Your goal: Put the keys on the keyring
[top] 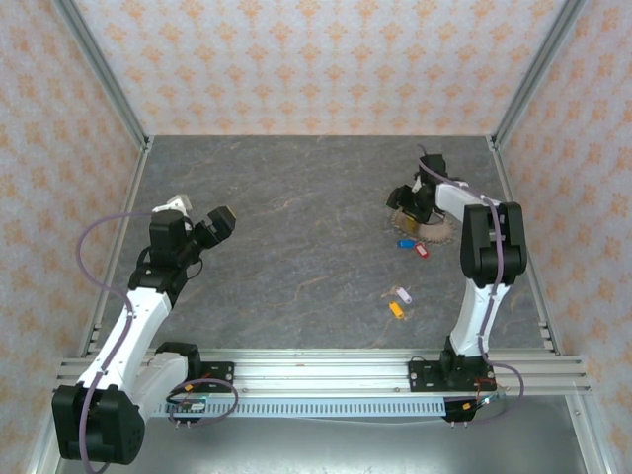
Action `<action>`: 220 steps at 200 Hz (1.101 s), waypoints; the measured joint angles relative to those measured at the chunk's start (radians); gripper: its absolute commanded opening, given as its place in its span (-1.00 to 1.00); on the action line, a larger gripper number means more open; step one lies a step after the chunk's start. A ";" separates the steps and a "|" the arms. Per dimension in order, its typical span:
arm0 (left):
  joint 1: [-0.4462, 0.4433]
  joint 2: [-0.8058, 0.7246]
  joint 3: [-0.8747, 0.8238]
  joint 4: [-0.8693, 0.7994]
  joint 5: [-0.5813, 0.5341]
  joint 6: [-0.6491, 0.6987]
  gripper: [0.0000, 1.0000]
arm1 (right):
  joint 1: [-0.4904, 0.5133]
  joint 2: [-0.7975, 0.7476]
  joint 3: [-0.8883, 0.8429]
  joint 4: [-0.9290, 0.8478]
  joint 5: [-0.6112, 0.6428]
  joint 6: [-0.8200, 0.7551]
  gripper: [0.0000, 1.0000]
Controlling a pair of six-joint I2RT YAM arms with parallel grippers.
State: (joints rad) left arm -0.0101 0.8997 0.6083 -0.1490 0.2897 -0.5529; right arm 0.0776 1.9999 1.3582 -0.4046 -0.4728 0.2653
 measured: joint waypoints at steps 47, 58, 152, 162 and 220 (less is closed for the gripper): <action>0.000 -0.019 -0.006 -0.048 0.003 0.002 1.00 | 0.121 0.071 0.123 -0.121 -0.008 -0.118 0.16; 0.000 -0.022 -0.006 -0.057 0.003 0.003 1.00 | 0.165 0.072 0.128 -0.140 -0.015 -0.150 0.16; 0.000 -0.060 0.004 -0.145 0.003 0.020 0.90 | 0.576 0.097 0.121 -0.138 -0.185 -0.238 0.03; 0.000 -0.060 0.010 -0.154 0.004 0.030 0.83 | 0.613 0.083 0.093 -0.117 -0.207 -0.237 0.03; -0.014 -0.008 0.014 -0.163 0.086 0.039 0.33 | 0.694 -0.139 -0.200 0.018 -0.229 -0.140 0.07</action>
State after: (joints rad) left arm -0.0246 0.8917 0.6220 -0.3119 0.3759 -0.5140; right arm 0.7712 1.8610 1.1580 -0.3862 -0.7013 0.1249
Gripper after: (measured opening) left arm 0.690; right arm 0.538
